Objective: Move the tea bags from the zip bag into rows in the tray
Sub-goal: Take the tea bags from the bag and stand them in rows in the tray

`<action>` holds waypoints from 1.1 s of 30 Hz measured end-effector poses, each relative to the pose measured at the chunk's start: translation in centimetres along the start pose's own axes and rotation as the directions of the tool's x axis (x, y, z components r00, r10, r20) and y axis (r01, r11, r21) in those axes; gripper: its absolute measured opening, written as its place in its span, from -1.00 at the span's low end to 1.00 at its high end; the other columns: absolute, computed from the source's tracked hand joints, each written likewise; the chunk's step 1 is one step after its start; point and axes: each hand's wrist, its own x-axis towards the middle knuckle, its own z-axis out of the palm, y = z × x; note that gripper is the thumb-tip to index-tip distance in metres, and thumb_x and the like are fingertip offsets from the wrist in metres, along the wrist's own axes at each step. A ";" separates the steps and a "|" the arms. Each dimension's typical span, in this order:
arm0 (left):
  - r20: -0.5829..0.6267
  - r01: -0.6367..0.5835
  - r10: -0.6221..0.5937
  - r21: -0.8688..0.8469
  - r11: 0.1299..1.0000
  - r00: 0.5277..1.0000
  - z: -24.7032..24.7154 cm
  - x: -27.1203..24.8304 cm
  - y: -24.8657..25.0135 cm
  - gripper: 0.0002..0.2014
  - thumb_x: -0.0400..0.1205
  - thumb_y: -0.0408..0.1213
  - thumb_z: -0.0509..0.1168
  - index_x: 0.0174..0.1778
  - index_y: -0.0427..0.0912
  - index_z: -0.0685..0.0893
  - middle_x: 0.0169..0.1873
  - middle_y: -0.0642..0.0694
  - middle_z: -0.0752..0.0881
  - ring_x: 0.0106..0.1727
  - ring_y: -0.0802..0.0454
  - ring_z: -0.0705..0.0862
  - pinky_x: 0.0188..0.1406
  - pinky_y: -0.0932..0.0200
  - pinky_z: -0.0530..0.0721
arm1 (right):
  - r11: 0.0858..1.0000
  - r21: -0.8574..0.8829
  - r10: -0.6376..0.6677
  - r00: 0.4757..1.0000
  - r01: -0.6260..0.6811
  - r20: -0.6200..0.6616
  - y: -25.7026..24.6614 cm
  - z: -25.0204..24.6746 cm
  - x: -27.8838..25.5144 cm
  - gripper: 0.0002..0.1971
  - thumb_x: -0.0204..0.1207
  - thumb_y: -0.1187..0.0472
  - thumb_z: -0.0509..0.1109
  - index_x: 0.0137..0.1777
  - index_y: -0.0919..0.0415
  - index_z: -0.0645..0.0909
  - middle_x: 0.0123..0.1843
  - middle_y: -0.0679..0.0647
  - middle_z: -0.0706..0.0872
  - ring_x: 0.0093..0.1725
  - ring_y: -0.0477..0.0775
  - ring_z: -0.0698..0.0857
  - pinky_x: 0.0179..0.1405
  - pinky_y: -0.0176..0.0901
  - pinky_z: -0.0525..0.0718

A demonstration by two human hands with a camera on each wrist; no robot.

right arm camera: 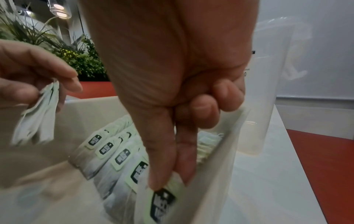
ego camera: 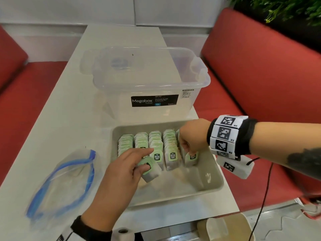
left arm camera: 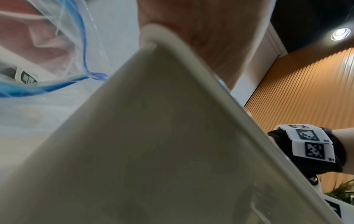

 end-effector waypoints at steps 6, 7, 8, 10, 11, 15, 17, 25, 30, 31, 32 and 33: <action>0.004 -0.003 0.003 0.006 1.000 1.000 0.0 0.0 0.0 -0.43 0.48 -0.50 0.44 0.21 0.26 0.56 0.05 0.60 0.54 0.02 0.58 0.54 0.01 0.69 0.41 | 0.995 -0.097 0.019 0.997 -0.012 0.073 -0.3 0.4 1.3 -0.91 0.36 0.14 0.49 -0.14 0.04 0.68 -0.08 -0.01 0.76 -0.05 0.07 0.72 -0.23 -0.19 0.62; 0.004 -0.002 0.002 0.008 1.000 1.000 0.0 0.0 -0.1 -0.45 0.48 -0.48 0.44 0.20 0.26 0.57 0.04 0.60 0.54 0.02 0.57 0.54 0.01 0.69 0.41 | 0.994 -0.108 0.022 0.997 -0.014 0.079 -0.3 0.5 1.4 -0.92 0.36 0.15 0.48 -0.16 0.04 0.68 -0.09 -0.01 0.76 -0.06 0.07 0.72 -0.26 -0.20 0.62; -0.001 0.001 -0.001 0.011 1.000 1.000 0.0 0.0 -0.3 -0.48 0.48 -0.47 0.45 0.17 0.25 0.61 0.04 0.58 0.56 0.01 0.57 0.55 0.00 0.68 0.41 | 0.992 -0.121 0.025 0.996 -0.014 0.088 -0.3 0.6 1.5 -0.91 0.36 0.16 0.47 -0.14 0.06 0.68 -0.10 -0.01 0.76 -0.07 0.08 0.72 -0.33 -0.22 0.59; -0.023 0.023 -0.023 0.008 1.000 0.999 0.1 0.0 -0.6 -0.53 0.47 -0.45 0.46 0.14 0.22 0.66 -0.01 0.47 0.62 -0.02 0.51 0.57 -0.02 0.64 0.46 | 0.989 -0.144 0.033 0.994 -0.018 0.102 -0.4 0.7 1.6 -0.86 0.38 0.16 0.45 -0.07 0.10 0.71 -0.10 0.00 0.75 -0.08 0.08 0.72 -0.43 -0.27 0.52; -0.036 0.040 -0.040 -0.001 0.999 0.999 0.1 0.0 -0.7 -0.53 0.46 -0.44 0.47 0.14 0.22 0.66 -0.06 0.39 0.64 -0.04 0.46 0.59 -0.05 0.60 0.49 | 0.989 -0.146 0.036 0.994 -0.021 0.103 -0.4 0.7 1.7 -0.85 0.38 0.16 0.45 -0.05 0.11 0.71 -0.11 0.01 0.75 -0.09 0.08 0.72 -0.45 -0.27 0.51; -0.072 0.096 -0.101 -0.076 0.992 0.992 -0.1 0.1 -0.7 -0.49 0.43 -0.46 0.48 0.09 0.27 0.63 -0.11 0.22 0.63 -0.09 0.27 0.63 -0.10 0.49 0.57 | 0.992 -0.119 0.042 0.994 -0.030 0.101 -0.3 0.6 1.7 -0.82 0.37 0.13 0.49 -0.04 0.13 0.71 -0.13 0.01 0.73 -0.10 0.08 0.71 -0.41 -0.25 0.53; -0.061 0.119 -0.125 -0.101 0.988 0.990 -0.3 0.2 -0.6 -0.48 0.44 -0.46 0.48 0.07 0.30 0.62 -0.07 0.24 0.63 -0.08 0.24 0.64 -0.10 0.48 0.59 | 0.993 -0.112 0.039 0.995 -0.029 0.090 -0.4 0.6 1.6 -0.82 0.37 0.13 0.50 -0.04 0.13 0.71 -0.13 0.01 0.72 -0.12 0.07 0.70 -0.48 -0.28 0.49; -0.013 0.207 -0.215 -0.216 0.954 0.977 -1.0 0.4 -0.2 -0.51 0.47 -0.51 0.43 0.05 0.28 0.66 -0.18 0.24 0.76 -0.12 0.31 0.71 -0.12 0.46 0.66 | 0.997 0.074 0.020 0.998 -0.015 -0.063 -0.4 -1.3 0.0 -0.71 0.30 0.06 0.57 -0.04 0.12 0.63 -0.17 -0.04 0.66 -0.16 0.01 0.61 -0.42 -0.27 0.46; -0.009 0.200 -0.208 -0.242 0.950 0.978 -1.4 1.2 0.9 -0.47 0.45 -0.53 0.45 0.02 0.30 0.64 -0.23 0.16 0.77 -0.16 0.32 0.70 -0.20 0.59 0.56 | 0.771 0.577 -0.162 0.960 0.268 -0.229 -3.3 -2.2 -1.9 -0.62 0.32 0.11 0.61 0.08 0.05 0.56 -0.08 -0.13 0.72 -0.28 -0.23 0.61 -0.20 -0.29 0.60; 0.000 0.203 -0.210 -0.256 0.945 0.978 -1.5 1.2 1.2 -0.46 0.44 -0.53 0.45 0.02 0.32 0.64 -0.23 0.18 0.77 -0.17 0.30 0.71 -0.20 0.57 0.57 | 0.695 0.655 -0.175 0.953 0.297 -0.246 -4.0 -2.2 -2.1 -0.66 0.36 0.15 0.59 0.07 0.06 0.56 -0.08 -0.09 0.74 -0.25 -0.17 0.65 -0.14 -0.24 0.63; 0.009 0.208 -0.214 -0.277 0.938 0.977 -1.5 1.3 1.4 -0.44 0.44 -0.53 0.45 0.03 0.34 0.63 -0.23 0.20 0.77 -0.19 0.26 0.71 -0.20 0.54 0.59 | 0.638 0.700 -0.176 0.946 0.320 -0.272 -4.6 -2.1 -2.2 -0.71 0.40 0.19 0.56 0.04 0.05 0.55 -0.10 -0.02 0.76 -0.23 -0.11 0.67 -0.12 -0.20 0.64; 0.013 0.213 -0.219 -0.297 0.931 0.976 -1.6 1.3 1.6 -0.42 0.44 -0.54 0.45 0.02 0.37 0.62 -0.21 0.22 0.76 -0.20 0.23 0.72 -0.20 0.51 0.61 | 0.599 0.725 -0.167 0.939 0.340 -0.301 -5.0 -2.0 -2.3 -0.76 0.42 0.23 0.54 0.00 0.04 0.55 -0.12 0.06 0.79 -0.24 -0.07 0.68 -0.12 -0.18 0.64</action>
